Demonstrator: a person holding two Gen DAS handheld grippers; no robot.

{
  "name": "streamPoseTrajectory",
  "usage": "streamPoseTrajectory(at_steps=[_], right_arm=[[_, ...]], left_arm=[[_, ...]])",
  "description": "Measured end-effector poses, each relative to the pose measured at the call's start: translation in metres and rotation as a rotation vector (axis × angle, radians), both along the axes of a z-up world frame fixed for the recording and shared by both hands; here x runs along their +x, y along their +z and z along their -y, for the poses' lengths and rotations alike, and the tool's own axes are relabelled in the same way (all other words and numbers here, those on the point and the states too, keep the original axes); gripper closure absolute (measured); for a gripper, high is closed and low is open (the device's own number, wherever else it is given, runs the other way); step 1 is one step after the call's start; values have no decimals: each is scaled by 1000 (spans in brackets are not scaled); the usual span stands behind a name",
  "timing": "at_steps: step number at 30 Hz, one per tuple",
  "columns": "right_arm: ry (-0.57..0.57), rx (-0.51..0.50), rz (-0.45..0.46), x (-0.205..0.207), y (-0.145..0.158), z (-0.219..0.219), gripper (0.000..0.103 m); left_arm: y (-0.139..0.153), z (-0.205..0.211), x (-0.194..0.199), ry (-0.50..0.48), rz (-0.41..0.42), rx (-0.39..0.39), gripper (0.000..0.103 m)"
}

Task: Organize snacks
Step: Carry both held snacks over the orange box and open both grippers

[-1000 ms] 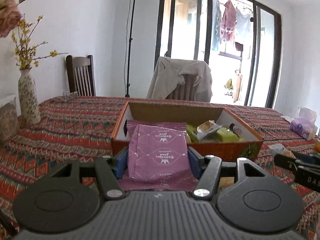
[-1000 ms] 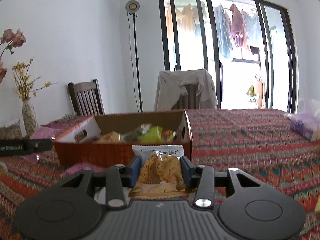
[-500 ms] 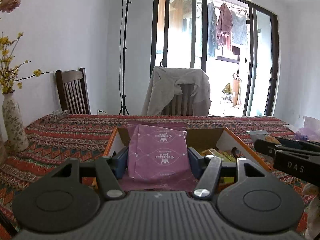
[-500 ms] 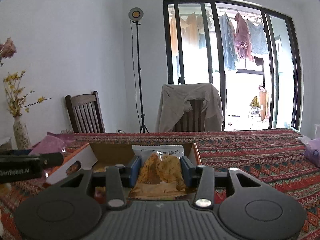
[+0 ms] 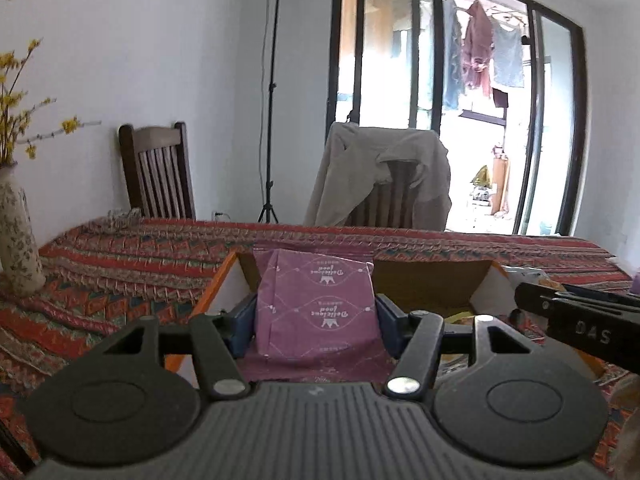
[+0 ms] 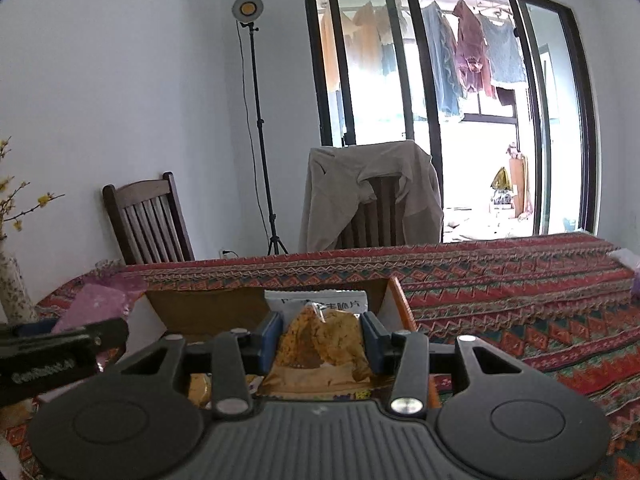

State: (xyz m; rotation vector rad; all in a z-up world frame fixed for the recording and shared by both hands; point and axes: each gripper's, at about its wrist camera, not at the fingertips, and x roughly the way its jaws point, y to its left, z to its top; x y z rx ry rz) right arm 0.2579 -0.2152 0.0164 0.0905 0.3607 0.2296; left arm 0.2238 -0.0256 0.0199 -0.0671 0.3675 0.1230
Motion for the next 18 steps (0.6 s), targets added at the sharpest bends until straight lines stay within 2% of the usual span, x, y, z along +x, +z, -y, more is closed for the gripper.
streamPoseTrajectory(at_steps=[8,16,18], right_arm=[[-17,5,-2,5,-21,1,60],[-9,-12,-14,8,-31,2,57],[0,0,-5,6,-32,5,42]], left_arm=[[-20,-10,8,-18,-38,-7,41],[-21,-19,4,-12,-17,-32,40],[-20,-21,2,-7,1,-37,31]])
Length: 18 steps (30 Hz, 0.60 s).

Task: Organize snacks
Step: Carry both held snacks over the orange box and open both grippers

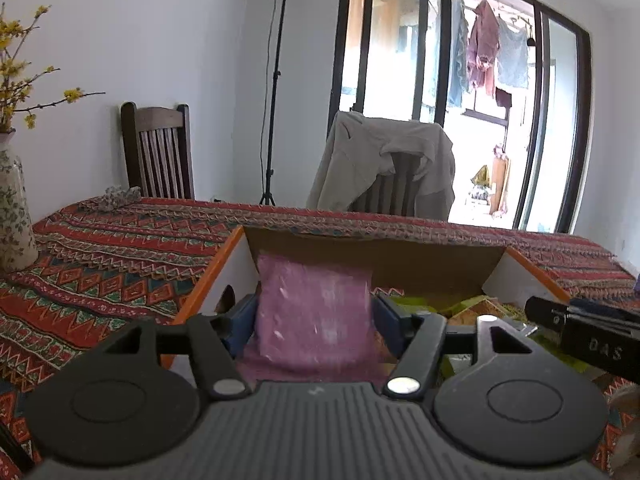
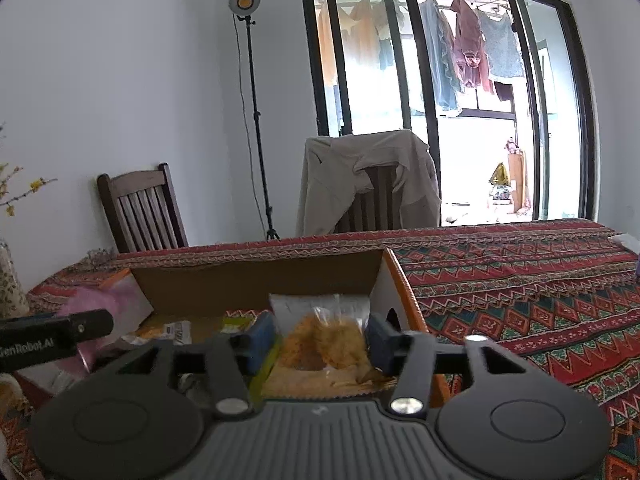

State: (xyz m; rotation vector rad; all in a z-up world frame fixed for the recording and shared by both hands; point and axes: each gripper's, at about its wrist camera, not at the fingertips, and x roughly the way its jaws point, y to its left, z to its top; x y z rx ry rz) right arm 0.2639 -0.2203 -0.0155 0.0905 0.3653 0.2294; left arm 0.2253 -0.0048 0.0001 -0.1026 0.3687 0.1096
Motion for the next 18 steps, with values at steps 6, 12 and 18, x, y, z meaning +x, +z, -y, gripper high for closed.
streamPoseTrajectory(at_steps=[6,12,18], right_arm=[[-2,18,47,-8,3,3,0],[-17,-2,54,-9,3,0,0],[-22,-2,59,-10,4,2,0]], left_arm=[[5,0,-13,34,79,0,0],[5,-1,-14,40,74,-11,0],[5,-3,-15,39,66,-25,0]])
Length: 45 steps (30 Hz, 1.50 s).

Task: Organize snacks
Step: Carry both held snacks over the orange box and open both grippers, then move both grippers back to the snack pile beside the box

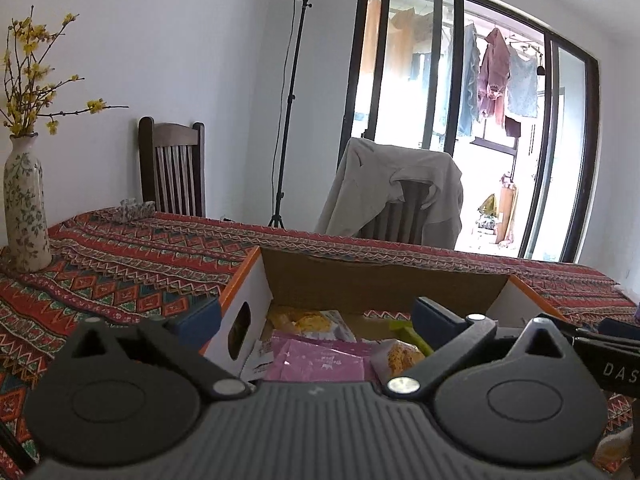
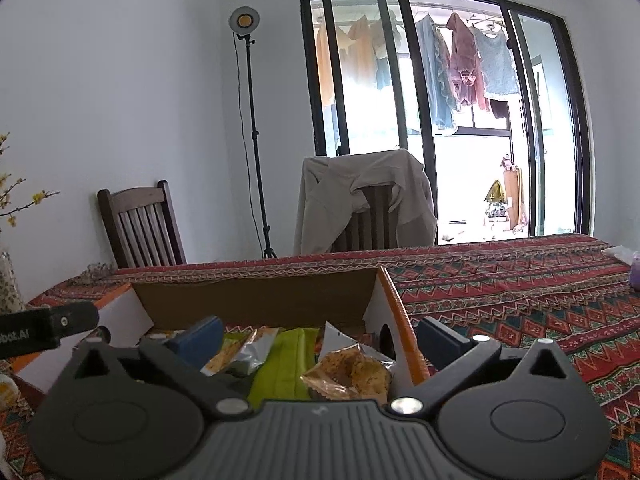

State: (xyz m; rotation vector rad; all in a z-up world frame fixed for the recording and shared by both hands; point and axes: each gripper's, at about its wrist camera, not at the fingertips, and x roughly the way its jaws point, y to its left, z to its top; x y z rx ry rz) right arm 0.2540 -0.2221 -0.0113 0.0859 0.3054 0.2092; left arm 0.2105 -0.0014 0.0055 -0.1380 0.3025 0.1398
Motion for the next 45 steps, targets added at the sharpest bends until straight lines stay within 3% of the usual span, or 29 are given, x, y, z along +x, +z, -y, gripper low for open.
streamPoseTrajectory(at_steps=[14,19,27,33,45], right_arm=[[-11,-4,24,-7,12,2,0],[-15,18,60,-25,28,9,0],[21,-6,44,-63,35,12,0],[38,-25,6,-93,28,11,0],[90,-35,-126,-146,-7,6,0]], left_arm=[[26,-1,-24,-22,53,-45,0],[35,4,-45,-72,67,-51,0],[39,5,-87,-111,75,-43,0],[32,0,-116,-111,52,-41,0],[-9,-32,-171,-66,-54,-85,0]])
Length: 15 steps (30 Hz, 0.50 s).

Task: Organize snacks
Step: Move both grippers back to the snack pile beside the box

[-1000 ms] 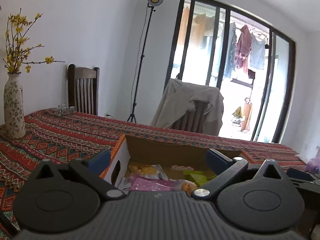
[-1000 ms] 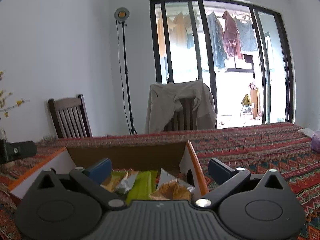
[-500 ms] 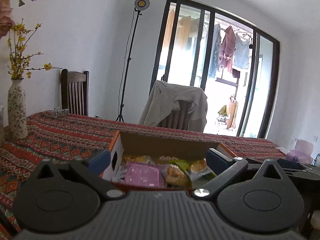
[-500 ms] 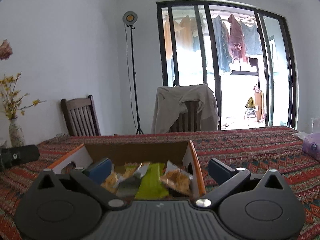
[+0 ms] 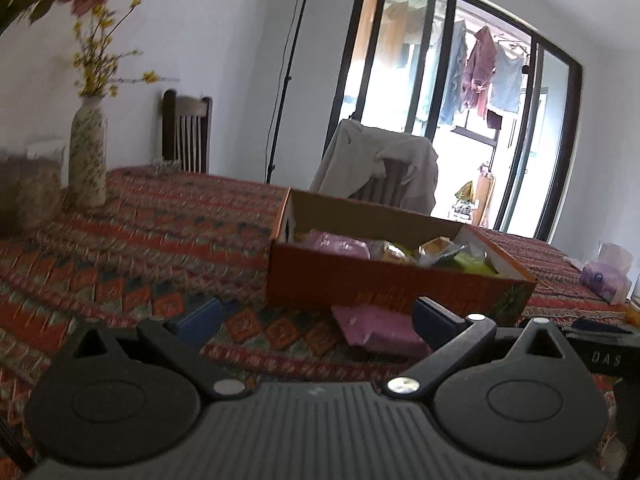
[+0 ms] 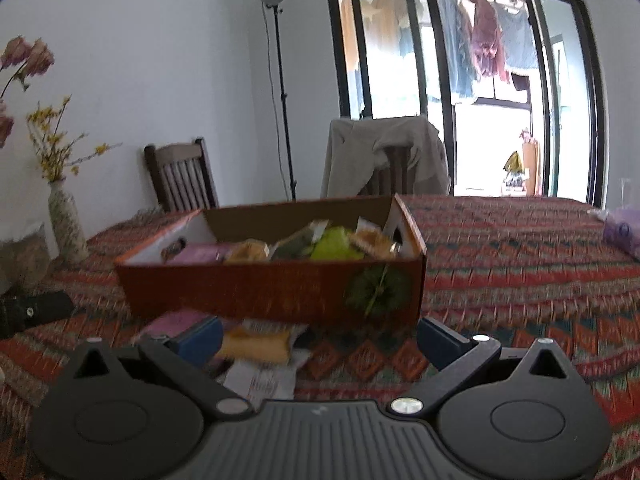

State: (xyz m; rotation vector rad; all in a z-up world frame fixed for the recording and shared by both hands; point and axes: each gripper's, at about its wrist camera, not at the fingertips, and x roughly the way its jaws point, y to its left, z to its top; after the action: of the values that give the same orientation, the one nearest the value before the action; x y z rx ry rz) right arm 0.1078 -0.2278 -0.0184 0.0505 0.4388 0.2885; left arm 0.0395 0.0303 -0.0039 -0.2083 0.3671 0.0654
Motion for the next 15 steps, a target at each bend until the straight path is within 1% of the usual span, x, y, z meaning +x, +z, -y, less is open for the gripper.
streamPoseTrajectory(at_steps=[6,11,15], right_arm=[[12,-14,-30,-17,-6,-7,0],[1,-7,-38,-27,-2,-9,0],[10,-20,-41,-35,0,-12,0]], left_arm=[[0,3,-18,-28,1,-1,0],[-5,8,-24,-55,-42,-3,0],[-9,13,-29,-72,-64,46,0]])
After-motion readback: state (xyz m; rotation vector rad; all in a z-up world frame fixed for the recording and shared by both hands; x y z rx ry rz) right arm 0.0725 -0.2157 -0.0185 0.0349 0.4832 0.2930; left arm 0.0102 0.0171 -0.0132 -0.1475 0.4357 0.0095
